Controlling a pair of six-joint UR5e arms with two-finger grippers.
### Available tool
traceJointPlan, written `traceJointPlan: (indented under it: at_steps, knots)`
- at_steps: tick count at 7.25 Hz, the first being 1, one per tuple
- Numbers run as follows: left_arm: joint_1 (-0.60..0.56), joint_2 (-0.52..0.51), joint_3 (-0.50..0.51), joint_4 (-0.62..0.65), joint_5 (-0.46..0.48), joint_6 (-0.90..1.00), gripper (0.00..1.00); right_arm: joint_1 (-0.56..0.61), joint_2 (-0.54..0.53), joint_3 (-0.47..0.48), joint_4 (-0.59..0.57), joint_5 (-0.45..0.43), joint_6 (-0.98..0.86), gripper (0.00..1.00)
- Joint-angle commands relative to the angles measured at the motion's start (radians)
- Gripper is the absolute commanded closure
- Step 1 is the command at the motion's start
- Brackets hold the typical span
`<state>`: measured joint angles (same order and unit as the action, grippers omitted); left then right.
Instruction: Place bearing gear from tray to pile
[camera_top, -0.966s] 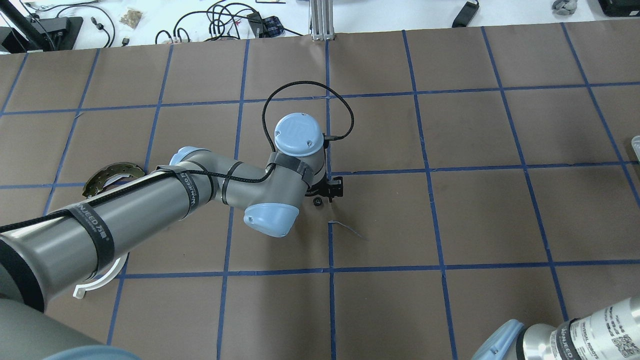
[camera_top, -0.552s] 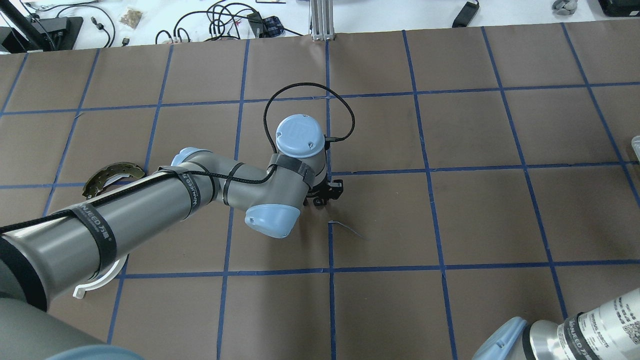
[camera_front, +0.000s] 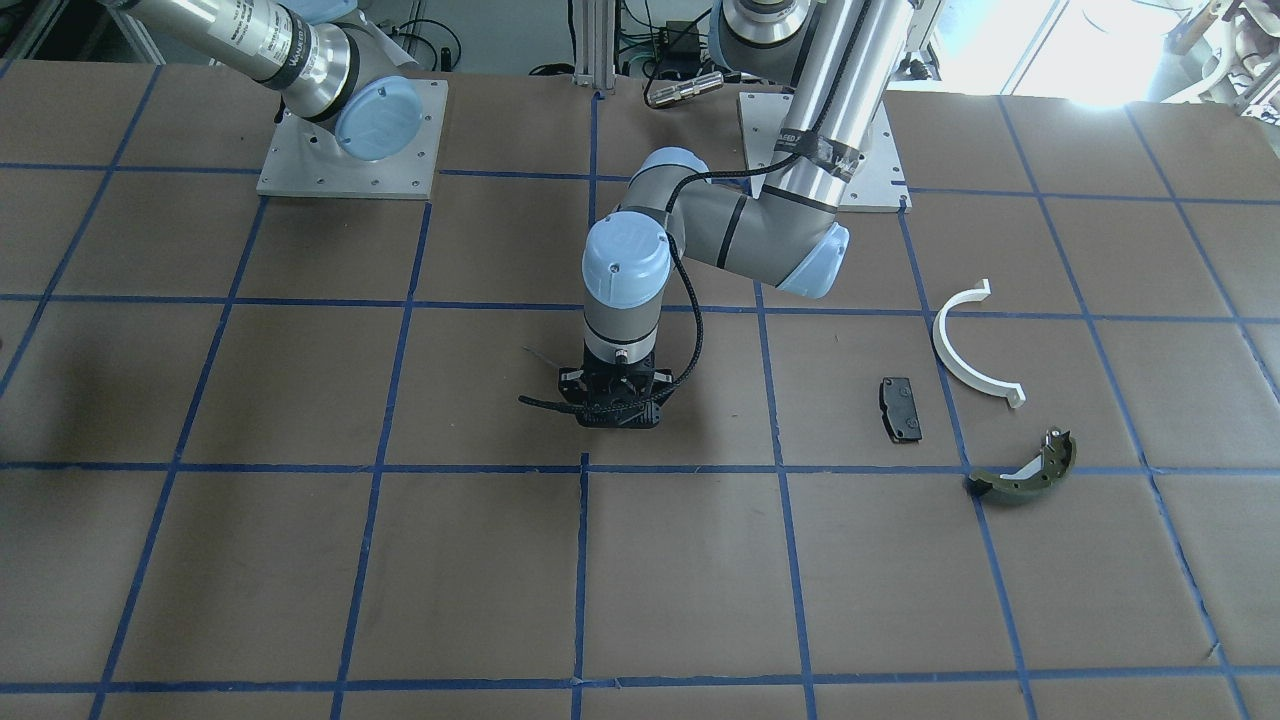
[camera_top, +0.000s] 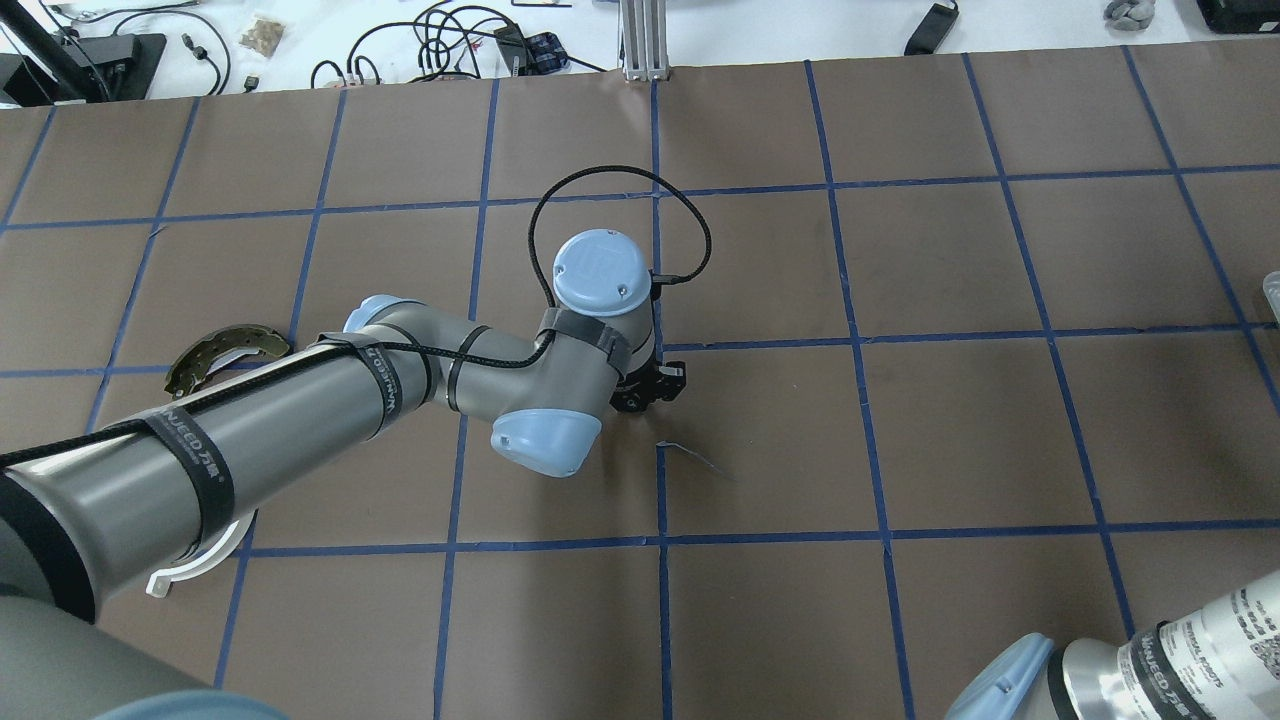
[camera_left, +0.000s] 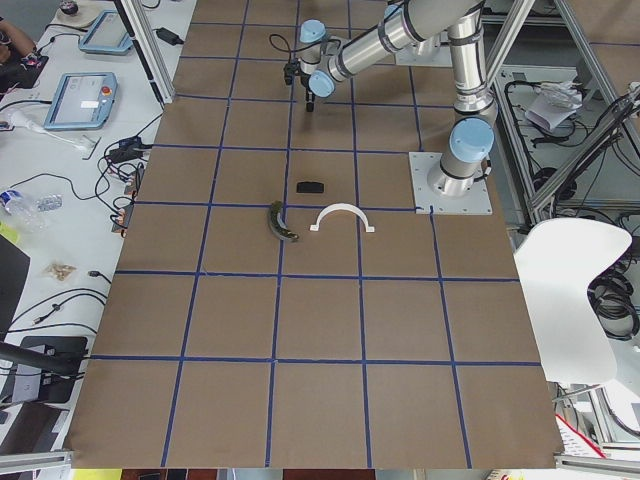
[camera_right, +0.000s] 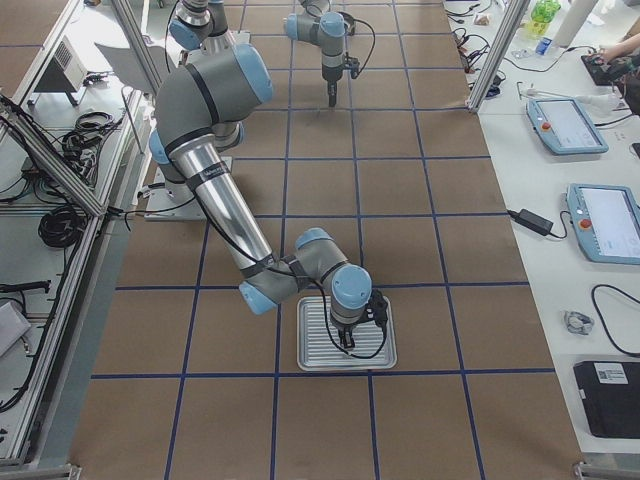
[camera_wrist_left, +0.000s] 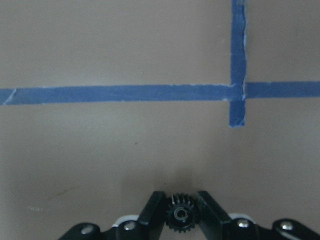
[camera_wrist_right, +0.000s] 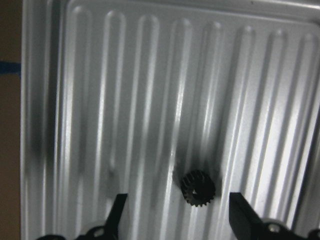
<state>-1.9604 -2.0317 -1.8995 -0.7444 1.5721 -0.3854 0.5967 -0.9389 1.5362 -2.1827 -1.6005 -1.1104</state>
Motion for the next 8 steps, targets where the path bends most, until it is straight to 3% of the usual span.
traceJointPlan:
  at_steps: [1, 3, 8]
  knots:
    - [0.017, 0.039, 0.01, -0.006, 0.006, 0.019, 0.92, 0.0, 0.008, -0.03, 0.001, -0.038, -0.008, 0.39]
    - [0.084, 0.083, -0.001, -0.032, 0.002, 0.083, 0.92, 0.0, 0.028, -0.036, 0.001, -0.027, 0.0, 0.39]
    - [0.427, 0.238, -0.003, -0.33, 0.017, 0.466, 0.92, 0.003, 0.031, -0.041, 0.008, 0.017, 0.006, 0.4]
